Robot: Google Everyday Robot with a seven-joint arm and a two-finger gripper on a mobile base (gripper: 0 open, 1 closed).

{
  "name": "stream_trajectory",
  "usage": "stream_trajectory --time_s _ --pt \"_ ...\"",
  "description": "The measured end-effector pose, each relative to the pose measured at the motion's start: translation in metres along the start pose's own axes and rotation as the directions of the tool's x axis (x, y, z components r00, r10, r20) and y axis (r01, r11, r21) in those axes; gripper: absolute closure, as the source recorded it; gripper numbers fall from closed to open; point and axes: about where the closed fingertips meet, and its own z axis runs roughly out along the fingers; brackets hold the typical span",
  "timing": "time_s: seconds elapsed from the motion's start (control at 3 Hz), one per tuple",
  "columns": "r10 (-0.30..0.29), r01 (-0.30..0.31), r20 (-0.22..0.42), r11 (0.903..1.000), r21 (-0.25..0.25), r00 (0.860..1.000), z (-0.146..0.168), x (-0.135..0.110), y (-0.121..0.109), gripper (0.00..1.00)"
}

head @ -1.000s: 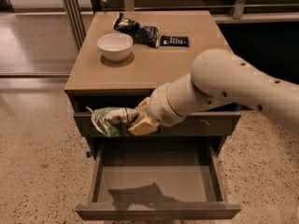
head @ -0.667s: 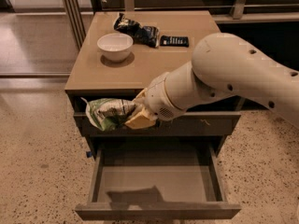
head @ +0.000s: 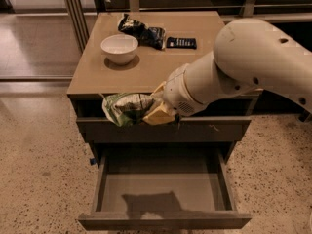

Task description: Pick green jalapeno chip bag from middle drawer and place on counter

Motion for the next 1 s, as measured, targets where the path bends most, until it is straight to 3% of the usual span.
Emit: stream_trajectory --time_s 0.67,1.0 --pt "-0.011 0.024 -0.086 0.9889 0.147 0.996 -0.069 0.034 -0.07 1.0" --pt "-0.023 0.037 -0.071 0.9786 0.202 0.997 -0.078 0.057 -0.099 1.0"
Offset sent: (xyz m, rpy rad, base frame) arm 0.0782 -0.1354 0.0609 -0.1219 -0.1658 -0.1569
